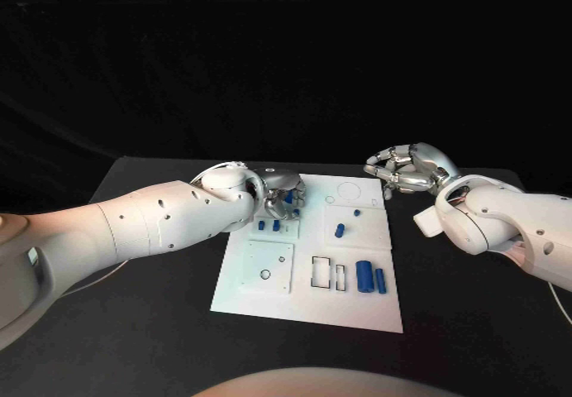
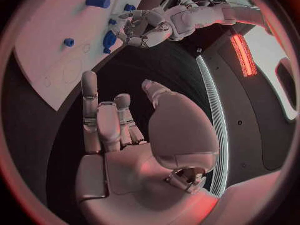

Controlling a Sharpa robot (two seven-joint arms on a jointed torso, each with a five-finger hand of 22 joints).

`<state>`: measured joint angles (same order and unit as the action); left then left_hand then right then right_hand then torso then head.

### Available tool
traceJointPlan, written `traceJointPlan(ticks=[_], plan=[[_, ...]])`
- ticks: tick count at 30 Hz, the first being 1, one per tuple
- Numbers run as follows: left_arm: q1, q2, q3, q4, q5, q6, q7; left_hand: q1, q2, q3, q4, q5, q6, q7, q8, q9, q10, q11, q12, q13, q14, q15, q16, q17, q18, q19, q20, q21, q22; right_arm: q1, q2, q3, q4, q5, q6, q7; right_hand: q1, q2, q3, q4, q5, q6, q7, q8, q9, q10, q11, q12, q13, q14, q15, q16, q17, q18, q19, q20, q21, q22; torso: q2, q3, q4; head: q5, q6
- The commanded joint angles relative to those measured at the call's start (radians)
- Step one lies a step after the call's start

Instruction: Assemble the parts on the task board

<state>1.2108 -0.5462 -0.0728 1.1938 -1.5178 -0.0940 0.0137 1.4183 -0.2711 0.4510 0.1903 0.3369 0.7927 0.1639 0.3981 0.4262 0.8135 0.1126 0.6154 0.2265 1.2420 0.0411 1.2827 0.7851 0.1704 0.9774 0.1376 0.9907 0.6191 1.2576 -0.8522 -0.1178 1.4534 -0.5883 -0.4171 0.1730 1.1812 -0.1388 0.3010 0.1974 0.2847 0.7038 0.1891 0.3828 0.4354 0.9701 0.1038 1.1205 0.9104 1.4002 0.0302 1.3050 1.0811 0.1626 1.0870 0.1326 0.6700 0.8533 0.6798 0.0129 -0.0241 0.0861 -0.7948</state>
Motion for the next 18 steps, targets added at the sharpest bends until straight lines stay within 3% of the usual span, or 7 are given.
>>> traceJointPlan(ticks=[1, 6, 18], plan=[[0.000, 0.004, 0.000, 0.001, -0.028, 0.033, -0.020, 0.006, 0.006, 0.000, -0.004, 0.001, 0.019, -0.002, 0.000, -0.005, 0.013, -0.003, 0.005, -0.004, 0.007, -0.003, 0.009, -0.002, 0.014, 0.005, -0.004, 0.008, 0.004, -0.001, 0.001, 0.000, 0.001, -0.002, 0.010, 0.009, 0.009, -0.002, 0.000, 0.004, 0.005, -0.007, -0.001, 0.007, 0.001, -0.006, 0.002, -0.004, -0.001, -0.008, -0.001, -0.004, -0.001, 0.019, -0.007, -0.001, -0.006, -0.001, 0.000, -0.0009, 0.0002, 0.000, -0.002], [0.000, 0.011, 0.000, -0.005, -0.033, 0.027, -0.020, 0.009, 0.009, 0.004, -0.005, 0.000, 0.024, -0.003, -0.001, -0.009, 0.018, -0.004, 0.005, -0.007, 0.012, -0.004, 0.015, 0.007, 0.014, 0.005, -0.005, 0.011, 0.006, -0.001, 0.001, 0.000, 0.001, -0.003, 0.009, 0.009, 0.009, -0.002, 0.000, 0.004, 0.006, -0.007, 0.000, 0.008, 0.001, -0.006, 0.002, -0.003, -0.001, -0.009, -0.001, -0.004, -0.001, 0.019, -0.008, 0.000, -0.007, -0.002, 0.000, -0.0021, 0.0029, 0.002, -0.002], [0.000, 0.027, 0.000, -0.021, -0.034, 0.024, -0.014, 0.023, 0.023, 0.022, -0.010, 0.000, 0.046, -0.008, -0.006, -0.027, 0.049, -0.011, 0.002, -0.021, 0.035, -0.011, 0.040, 0.032, 0.014, 0.009, -0.010, 0.029, 0.018, -0.001, 0.005, 0.000, -0.001, -0.004, 0.013, 0.007, 0.010, -0.002, 0.000, 0.005, 0.006, -0.008, 0.000, 0.009, 0.001, -0.005, 0.002, -0.003, -0.001, -0.009, -0.001, -0.004, 0.000, 0.019, -0.008, 0.000, -0.009, -0.002, -0.001, -0.0021, -0.0006, 0.006, -0.006]])
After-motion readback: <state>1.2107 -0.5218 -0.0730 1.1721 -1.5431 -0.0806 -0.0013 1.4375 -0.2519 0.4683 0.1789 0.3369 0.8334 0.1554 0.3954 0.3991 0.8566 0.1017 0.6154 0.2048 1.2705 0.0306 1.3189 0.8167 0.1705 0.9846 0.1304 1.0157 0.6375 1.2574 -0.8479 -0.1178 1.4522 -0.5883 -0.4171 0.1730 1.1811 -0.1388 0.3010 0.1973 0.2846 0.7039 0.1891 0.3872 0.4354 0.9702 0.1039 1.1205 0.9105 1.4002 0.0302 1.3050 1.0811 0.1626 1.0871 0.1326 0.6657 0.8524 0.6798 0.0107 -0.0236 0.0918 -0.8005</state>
